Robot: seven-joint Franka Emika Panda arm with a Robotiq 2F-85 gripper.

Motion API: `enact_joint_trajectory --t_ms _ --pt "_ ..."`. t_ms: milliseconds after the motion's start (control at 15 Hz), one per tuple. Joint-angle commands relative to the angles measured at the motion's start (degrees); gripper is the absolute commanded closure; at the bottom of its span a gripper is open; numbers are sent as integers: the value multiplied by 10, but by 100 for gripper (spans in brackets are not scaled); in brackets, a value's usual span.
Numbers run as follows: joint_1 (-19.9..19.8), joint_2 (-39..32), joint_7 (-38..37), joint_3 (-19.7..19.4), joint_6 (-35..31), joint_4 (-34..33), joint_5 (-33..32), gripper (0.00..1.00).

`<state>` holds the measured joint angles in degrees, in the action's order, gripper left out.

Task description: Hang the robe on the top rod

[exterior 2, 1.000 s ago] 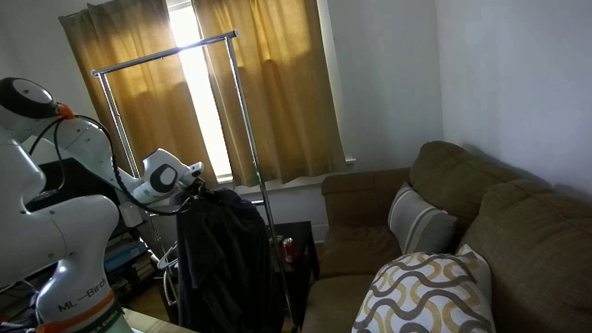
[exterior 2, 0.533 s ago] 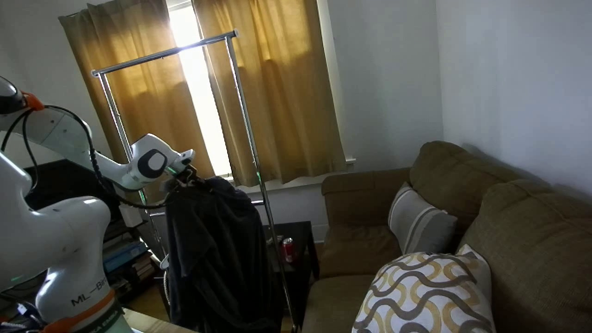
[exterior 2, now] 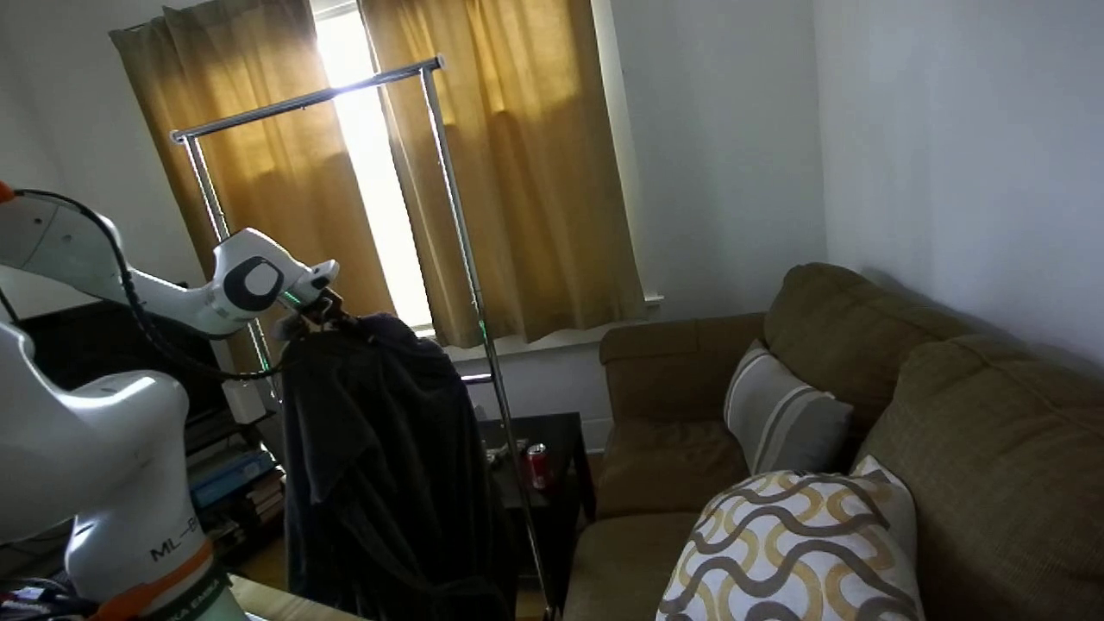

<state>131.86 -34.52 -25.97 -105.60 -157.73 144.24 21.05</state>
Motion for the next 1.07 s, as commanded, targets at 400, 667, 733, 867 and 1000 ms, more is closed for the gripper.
enact_joint_trajectory --t_ms 400,667,733,867,1000 --pt "56 -93 45 -67 20 -33 6 97" --pt "55 -96 37 -57 35 -27 12 88" --pt "54 -95 37 -56 35 -27 12 88" --pt "53 -95 38 -56 35 -27 12 88" --pt "53 -114 57 -73 30 -42 -4 97"
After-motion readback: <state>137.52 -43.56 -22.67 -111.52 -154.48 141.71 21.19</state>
